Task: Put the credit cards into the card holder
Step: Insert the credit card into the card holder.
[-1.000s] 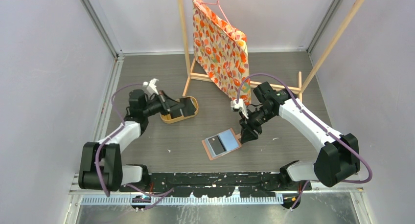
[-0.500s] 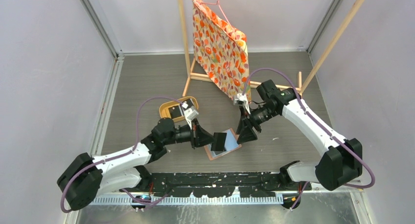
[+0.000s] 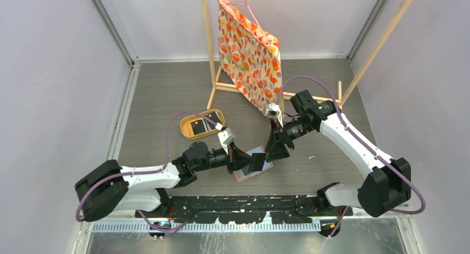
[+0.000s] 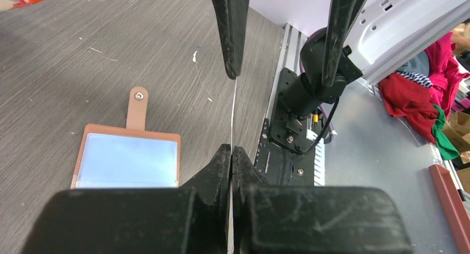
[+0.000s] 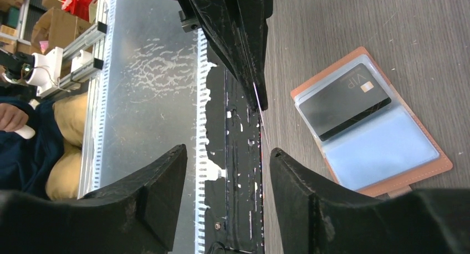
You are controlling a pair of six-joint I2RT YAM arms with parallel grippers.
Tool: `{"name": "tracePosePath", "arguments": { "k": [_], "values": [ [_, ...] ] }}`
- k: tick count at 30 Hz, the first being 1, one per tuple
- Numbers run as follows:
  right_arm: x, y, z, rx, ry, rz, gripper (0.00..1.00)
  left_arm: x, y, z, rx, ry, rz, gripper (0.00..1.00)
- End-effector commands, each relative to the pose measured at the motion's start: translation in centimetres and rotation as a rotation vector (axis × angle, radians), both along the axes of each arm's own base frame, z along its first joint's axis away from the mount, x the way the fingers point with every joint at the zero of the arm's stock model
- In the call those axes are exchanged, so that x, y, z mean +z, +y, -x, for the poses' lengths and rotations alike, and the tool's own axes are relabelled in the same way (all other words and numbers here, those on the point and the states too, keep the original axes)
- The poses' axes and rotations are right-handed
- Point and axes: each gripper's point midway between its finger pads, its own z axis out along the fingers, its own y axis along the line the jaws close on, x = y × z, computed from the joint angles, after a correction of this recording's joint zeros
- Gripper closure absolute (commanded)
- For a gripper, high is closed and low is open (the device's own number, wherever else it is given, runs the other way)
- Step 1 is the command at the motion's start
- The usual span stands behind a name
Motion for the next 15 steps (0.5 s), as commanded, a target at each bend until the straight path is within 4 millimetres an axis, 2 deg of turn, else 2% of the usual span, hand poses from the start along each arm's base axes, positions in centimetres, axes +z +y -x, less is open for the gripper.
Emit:
{"name": "tracePosePath", "arguments": {
  "k": [1,8,15],
  "values": [
    [-0.2,0.8,0.2,0.021,0.014,-0.011,0.42,3.6,-0.7,-1.1,0.044,-0.061,0.140,0.99],
    [-0.8,1.5,0.7,0.061,0.022,0.014,0.56,3.9,-1.0,-1.2,0.050,-0.021,0.187,0.99],
    [-1.6,1.5,0.3,0.056,0.003,0.059,0.57,4.5,-1.0,-0.9,0.036,-0.005,0.232,1.00]
  ]
}}
